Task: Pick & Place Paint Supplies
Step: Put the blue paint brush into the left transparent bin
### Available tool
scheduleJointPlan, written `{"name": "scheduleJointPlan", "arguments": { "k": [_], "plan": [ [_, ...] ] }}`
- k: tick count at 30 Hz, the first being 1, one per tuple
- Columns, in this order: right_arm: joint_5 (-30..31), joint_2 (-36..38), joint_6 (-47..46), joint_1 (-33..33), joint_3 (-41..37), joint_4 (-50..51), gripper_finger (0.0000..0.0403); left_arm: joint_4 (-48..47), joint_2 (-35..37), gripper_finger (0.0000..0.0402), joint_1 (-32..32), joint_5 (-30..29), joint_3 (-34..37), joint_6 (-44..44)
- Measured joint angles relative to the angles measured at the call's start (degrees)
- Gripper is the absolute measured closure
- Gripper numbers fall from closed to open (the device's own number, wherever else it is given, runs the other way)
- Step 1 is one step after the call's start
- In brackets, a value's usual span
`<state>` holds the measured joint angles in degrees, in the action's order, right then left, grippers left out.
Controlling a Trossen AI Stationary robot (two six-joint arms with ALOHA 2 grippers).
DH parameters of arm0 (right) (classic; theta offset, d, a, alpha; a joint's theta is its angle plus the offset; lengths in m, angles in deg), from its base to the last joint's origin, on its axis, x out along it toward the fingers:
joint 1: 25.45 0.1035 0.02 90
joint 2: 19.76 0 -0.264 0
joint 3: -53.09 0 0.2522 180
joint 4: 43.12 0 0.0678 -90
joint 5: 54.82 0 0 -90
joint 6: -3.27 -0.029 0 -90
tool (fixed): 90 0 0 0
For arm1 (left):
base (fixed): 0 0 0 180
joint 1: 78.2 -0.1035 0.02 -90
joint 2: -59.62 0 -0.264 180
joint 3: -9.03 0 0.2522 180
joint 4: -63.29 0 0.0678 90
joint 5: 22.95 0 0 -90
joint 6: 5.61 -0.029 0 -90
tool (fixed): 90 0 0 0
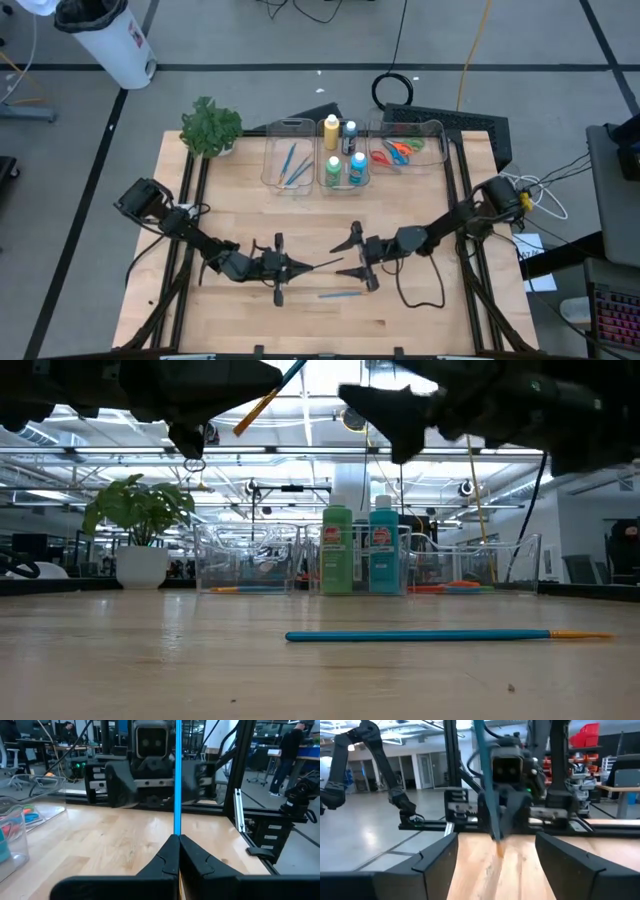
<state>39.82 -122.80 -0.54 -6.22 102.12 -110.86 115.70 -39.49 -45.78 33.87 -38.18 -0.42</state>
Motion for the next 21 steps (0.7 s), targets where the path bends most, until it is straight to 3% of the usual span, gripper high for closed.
{"name": "scheduleJointPlan", "arguments": {
  "k": [6,12,21],
  "plan": [
    [-0.23,-1.07,0.00,0.01,3.89,1.66,0.0138,-1.78,-0.02,0.0401,0.00,-1.15,0.00,1.17],
    [4.10,-1.05,0.17,-0.02,4.15,1.39,0.0160,-2.58,-0.02,0.0401,0.00,-1.42,0.00,2.25],
    [4.34,-1.03,0.20,-0.07,4.15,-1.87,0.0192,-3.07,-0.02,0.0401,0.00,-1.45,-0.02,2.67]
  ]
}}
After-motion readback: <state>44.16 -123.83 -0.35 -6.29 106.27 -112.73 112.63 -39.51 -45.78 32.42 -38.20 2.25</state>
